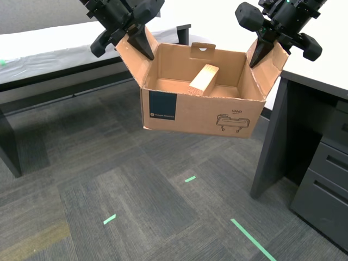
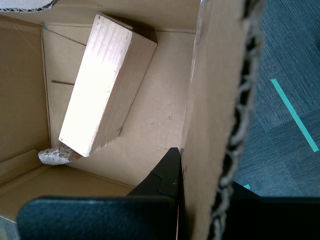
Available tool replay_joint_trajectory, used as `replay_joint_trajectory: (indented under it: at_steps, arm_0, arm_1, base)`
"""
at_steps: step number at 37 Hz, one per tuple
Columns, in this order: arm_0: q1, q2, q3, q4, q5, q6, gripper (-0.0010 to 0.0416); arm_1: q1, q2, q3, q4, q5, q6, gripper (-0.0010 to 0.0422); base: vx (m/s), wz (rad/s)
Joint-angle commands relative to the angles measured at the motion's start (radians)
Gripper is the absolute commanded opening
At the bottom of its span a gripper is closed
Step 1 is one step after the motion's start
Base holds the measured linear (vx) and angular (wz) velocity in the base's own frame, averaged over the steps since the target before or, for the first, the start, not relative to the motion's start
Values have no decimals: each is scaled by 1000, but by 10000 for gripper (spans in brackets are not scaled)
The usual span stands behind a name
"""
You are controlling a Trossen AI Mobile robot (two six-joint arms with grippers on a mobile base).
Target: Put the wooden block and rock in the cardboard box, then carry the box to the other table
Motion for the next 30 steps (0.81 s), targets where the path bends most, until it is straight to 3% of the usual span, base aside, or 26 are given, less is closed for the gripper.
replay_joint_trajectory:
  at_steps: [1,4,9,17,30]
  arm_0:
    - [2,0,1,6,-15,0,-1]
    - [3,0,1,7,-15,1,-1]
    - [3,0,1,7,-15,0,-1]
    - [3,0,1,4,-15,-48,-1]
    - [3,0,1,4,-15,-53,-1]
  arm_1:
    - [-4,-1,2,4,31,-18,-1]
    - [-5,-1,2,5,31,-53,-1]
    - [-5,-1,2,3,31,-61,-1]
    - [-5,-1,2,3,31,-108,-1]
    - [-8,-1,1,-2,31,-153,-1]
  base:
    - [106,-62]
    - [108,-69]
    - [111,-70]
    - [115,-70]
    - [122,-61]
